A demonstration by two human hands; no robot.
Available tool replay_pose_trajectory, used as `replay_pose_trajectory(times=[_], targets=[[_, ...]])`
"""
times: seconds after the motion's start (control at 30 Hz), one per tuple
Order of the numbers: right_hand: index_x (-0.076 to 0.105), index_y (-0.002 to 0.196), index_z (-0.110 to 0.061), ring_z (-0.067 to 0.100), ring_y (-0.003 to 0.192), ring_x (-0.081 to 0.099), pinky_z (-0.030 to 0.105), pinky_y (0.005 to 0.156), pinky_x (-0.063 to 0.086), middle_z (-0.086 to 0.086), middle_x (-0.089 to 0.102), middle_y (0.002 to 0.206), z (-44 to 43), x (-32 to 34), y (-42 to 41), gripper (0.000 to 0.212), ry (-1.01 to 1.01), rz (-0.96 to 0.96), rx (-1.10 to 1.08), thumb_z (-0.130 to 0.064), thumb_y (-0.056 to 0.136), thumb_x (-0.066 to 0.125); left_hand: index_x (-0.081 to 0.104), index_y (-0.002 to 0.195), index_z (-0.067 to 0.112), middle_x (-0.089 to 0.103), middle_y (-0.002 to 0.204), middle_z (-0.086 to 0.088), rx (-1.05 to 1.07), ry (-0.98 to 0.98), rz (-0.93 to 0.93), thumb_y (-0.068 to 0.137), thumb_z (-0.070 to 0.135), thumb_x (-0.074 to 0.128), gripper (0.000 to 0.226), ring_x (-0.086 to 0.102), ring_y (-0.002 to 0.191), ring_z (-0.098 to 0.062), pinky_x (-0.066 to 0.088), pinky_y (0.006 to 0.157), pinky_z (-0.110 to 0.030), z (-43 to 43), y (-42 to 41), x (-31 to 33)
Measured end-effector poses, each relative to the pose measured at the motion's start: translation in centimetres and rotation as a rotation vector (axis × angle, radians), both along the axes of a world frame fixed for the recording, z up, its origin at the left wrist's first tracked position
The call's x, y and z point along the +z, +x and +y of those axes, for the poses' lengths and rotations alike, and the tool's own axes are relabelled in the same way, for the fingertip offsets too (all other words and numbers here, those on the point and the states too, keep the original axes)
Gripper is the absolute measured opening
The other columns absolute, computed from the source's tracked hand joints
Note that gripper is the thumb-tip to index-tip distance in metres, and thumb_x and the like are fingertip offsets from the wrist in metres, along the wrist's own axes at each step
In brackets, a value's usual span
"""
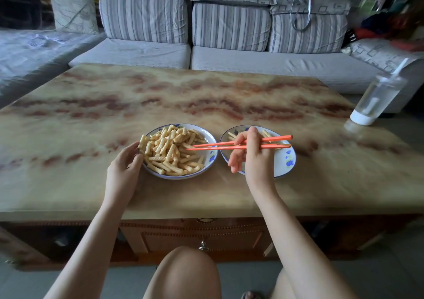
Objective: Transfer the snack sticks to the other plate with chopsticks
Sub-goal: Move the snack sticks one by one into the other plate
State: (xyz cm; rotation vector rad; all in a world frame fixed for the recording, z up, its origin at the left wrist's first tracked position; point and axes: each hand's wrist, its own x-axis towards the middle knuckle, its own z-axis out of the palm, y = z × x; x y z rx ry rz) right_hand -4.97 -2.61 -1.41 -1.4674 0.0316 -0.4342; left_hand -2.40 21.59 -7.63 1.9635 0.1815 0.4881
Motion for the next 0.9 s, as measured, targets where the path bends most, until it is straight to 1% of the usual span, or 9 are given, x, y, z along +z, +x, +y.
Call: replay_pose_trajectory(times=[0.07,0.13,0.2,0.27,0.33,0.47,0.63,0.77,0.9], targets=[[0.051,0.069,-0.008,0.023,0.033,0.044,0.023,0.038,0.035,0.010,0.052,0.042,-0.5,0.3,-0.4,0.044,0.020,-0.012,-0.026,-0.028,0.104,0.032,0.059,0.127,0.020,0.063,0.121,0.002,0.001,-0.001,-0.003,0.093,0.013,0.052,0.036,0.054,0.107,-0.004,0.036,0.087,-0.015,0.0,0.0,0.0],[0.050,0.069,-0.007,0.021,0.032,0.044,0.019,0.037,0.035,0.008,0.052,0.040,-1.2,0.7,-0.8,0.045,0.044,-0.043,-0.062,-0.026,0.105,0.031,0.059,0.128,0.020,0.063,0.121,0.002,-0.002,-0.007,-0.006,0.093,0.013,0.052,0.036,0.054,0.107,-0.005,0.036,0.087,-0.016,0.0,-0.1,0.0],[0.049,0.068,-0.008,0.019,0.031,0.043,0.019,0.037,0.033,0.005,0.050,0.037,-2.2,1.0,-1.2,0.045,0.053,-0.089,-0.111,-0.025,0.105,0.029,0.059,0.128,0.020,0.063,0.121,0.002,-0.004,-0.008,-0.006,0.093,0.012,0.052,0.036,0.054,0.107,-0.004,0.036,0.084,-0.011,0.0,0.0,0.0],[0.048,0.069,-0.008,0.018,0.030,0.041,0.021,0.036,0.031,0.005,0.049,0.036,-3.4,1.2,-1.5,0.044,0.046,-0.117,-0.169,-0.023,0.105,0.028,0.059,0.128,0.020,0.063,0.119,0.003,-0.003,-0.004,-0.004,0.093,0.012,0.052,0.036,0.053,0.105,-0.003,0.034,0.078,-0.002,-0.1,0.0,0.0],[0.047,0.070,-0.008,0.018,0.030,0.042,0.022,0.036,0.031,0.005,0.048,0.037,-4.7,1.4,-1.8,0.043,0.027,-0.133,-0.234,-0.022,0.105,0.027,0.059,0.128,0.020,0.063,0.120,0.003,-0.001,-0.001,-0.006,0.093,0.012,0.052,0.036,0.053,0.106,-0.003,0.034,0.076,0.000,0.0,0.0,0.0],[0.047,0.068,-0.010,0.018,0.031,0.044,0.017,0.035,0.032,0.007,0.049,0.038,-6.8,1.5,-2.2,0.043,0.007,-0.147,-0.359,-0.022,0.104,0.029,0.059,0.128,0.019,0.063,0.123,0.000,0.002,0.010,-0.008,0.093,0.012,0.052,0.036,0.052,0.107,-0.003,0.035,0.086,-0.013,-0.1,-0.1,0.1],[0.049,0.066,-0.011,0.021,0.032,0.043,0.018,0.036,0.033,0.006,0.050,0.037,-8.4,1.3,-2.4,0.043,-0.017,-0.103,-0.462,-0.025,0.103,0.032,0.059,0.128,0.018,0.063,0.122,0.000,0.001,0.006,-0.008,0.093,0.012,0.052,0.036,0.052,0.107,-0.004,0.035,0.086,-0.016,-0.2,-0.2,0.2],[0.050,0.064,-0.011,0.024,0.032,0.042,0.021,0.038,0.034,0.009,0.051,0.039,-8.8,1.0,-2.5,0.041,-0.065,-0.069,-0.471,-0.025,0.100,0.036,0.059,0.128,0.019,0.063,0.122,0.000,0.004,0.011,-0.004,0.093,0.012,0.051,0.036,0.052,0.106,-0.004,0.035,0.087,-0.018,-0.2,-0.2,0.2],[0.051,0.067,-0.008,0.023,0.031,0.040,0.020,0.037,0.032,0.010,0.051,0.039,-8.7,1.1,-2.6,0.041,-0.071,-0.072,-0.459,-0.026,0.100,0.036,0.059,0.129,0.019,0.062,0.123,0.000,0.006,0.010,-0.002,0.093,0.012,0.051,0.036,0.052,0.107,-0.005,0.036,0.088,-0.019,-0.2,-0.2,0.2]])
